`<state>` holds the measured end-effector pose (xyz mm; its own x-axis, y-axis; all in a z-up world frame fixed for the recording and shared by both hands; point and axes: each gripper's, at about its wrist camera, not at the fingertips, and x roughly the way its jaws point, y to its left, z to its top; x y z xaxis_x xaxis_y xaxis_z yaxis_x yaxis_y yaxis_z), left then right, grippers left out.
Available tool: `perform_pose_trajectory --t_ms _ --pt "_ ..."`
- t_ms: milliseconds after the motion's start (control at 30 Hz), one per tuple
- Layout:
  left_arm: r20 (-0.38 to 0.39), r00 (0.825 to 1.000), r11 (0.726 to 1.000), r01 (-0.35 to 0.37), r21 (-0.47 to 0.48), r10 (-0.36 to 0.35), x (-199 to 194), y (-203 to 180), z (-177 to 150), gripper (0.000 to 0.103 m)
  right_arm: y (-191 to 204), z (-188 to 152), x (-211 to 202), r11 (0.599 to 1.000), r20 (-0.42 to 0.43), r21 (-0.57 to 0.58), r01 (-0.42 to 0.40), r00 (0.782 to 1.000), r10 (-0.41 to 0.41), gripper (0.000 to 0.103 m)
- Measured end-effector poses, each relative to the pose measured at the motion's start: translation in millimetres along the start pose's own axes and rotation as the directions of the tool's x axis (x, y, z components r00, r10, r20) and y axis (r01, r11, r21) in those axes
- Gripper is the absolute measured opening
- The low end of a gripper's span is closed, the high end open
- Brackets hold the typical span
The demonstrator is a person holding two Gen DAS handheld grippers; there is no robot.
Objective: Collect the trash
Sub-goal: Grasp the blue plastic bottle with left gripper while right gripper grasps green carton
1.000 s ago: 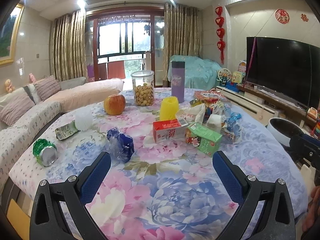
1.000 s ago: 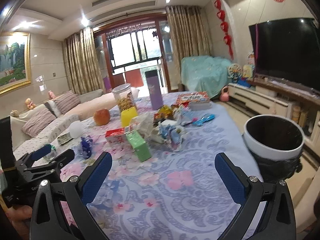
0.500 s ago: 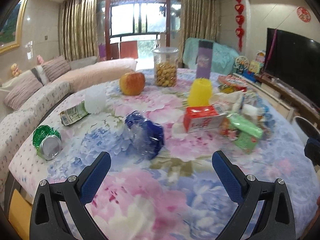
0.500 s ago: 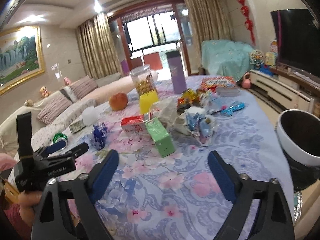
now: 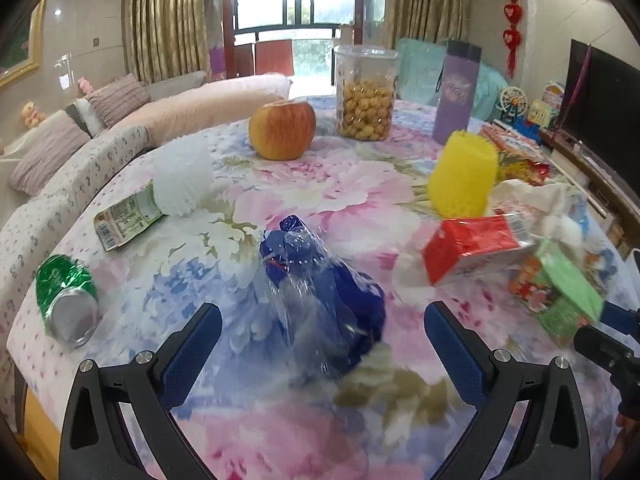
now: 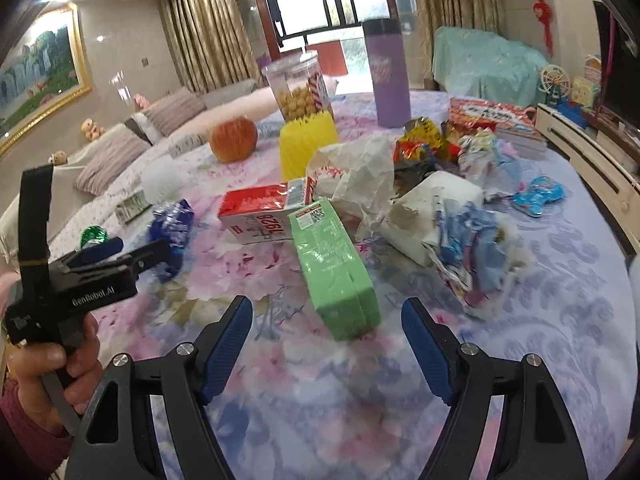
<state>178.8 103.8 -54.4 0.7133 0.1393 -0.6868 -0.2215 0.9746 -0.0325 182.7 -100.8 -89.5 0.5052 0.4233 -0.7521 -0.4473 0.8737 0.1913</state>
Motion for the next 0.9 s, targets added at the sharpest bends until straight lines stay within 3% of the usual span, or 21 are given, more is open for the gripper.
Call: perform_pose_trajectory --t_ms 100,133,167,200,233,267,367,600,900 --pt "-0.024 1.0 1.0 -0.009 0.012 0.01 18.9 -1.8 3.7 0.093 -4.5 5.2 15.7 1.0 -0.034 0.002 0.005 0.999 -0.005 0.069" --pt "-0.041 0.999 1.0 0.002 0.013 -0.001 25.5 -2.2 4.1 0.082 -5.8 6.4 18.9 1.0 -0.041 0.004 0.004 0.999 -0.004 0.065" --pt "-0.063 0.998 1.0 0.016 0.016 -0.015 31.9 -2.8 3.6 0.071 -8.0 7.0 23.4 1.0 -0.054 0.007 0.003 0.999 -0.002 0.058" --pt "-0.075 0.997 1.0 0.024 0.019 -0.023 35.1 -3.3 3.1 0.065 -8.8 7.7 25.8 1.0 -0.063 0.01 -0.001 0.998 0.002 0.054" --pt "-0.081 0.996 0.999 0.033 0.021 -0.031 37.1 -3.2 3.4 0.059 -9.7 8.2 29.2 1.0 -0.075 0.018 -0.01 0.997 0.011 0.041" --pt "-0.076 0.996 0.999 0.041 0.026 -0.039 37.1 -3.2 4.3 0.055 -11.4 7.2 30.3 1.0 -0.082 0.025 -0.017 0.996 0.019 0.035" --pt "-0.047 0.997 0.996 0.06 0.06 -0.057 29.8 -5.9 1.9 0.048 -9.5 6.7 26.9 0.999 -0.065 0.025 -0.021 0.998 0.022 0.034" --pt "0.008 0.993 0.988 0.113 0.106 -0.115 -8.9 -13.0 -16.0 0.043 -5.6 -5.3 -6.4 0.998 -0.01 0.039 -0.047 0.999 0.047 0.034" --pt "0.03 0.965 0.951 0.25 0.18 -0.259 -68.4 -34.5 -36.3 0.043 -19.8 -27.8 -52.4 0.994 0.044 0.1 -0.04 0.998 0.036 0.034"
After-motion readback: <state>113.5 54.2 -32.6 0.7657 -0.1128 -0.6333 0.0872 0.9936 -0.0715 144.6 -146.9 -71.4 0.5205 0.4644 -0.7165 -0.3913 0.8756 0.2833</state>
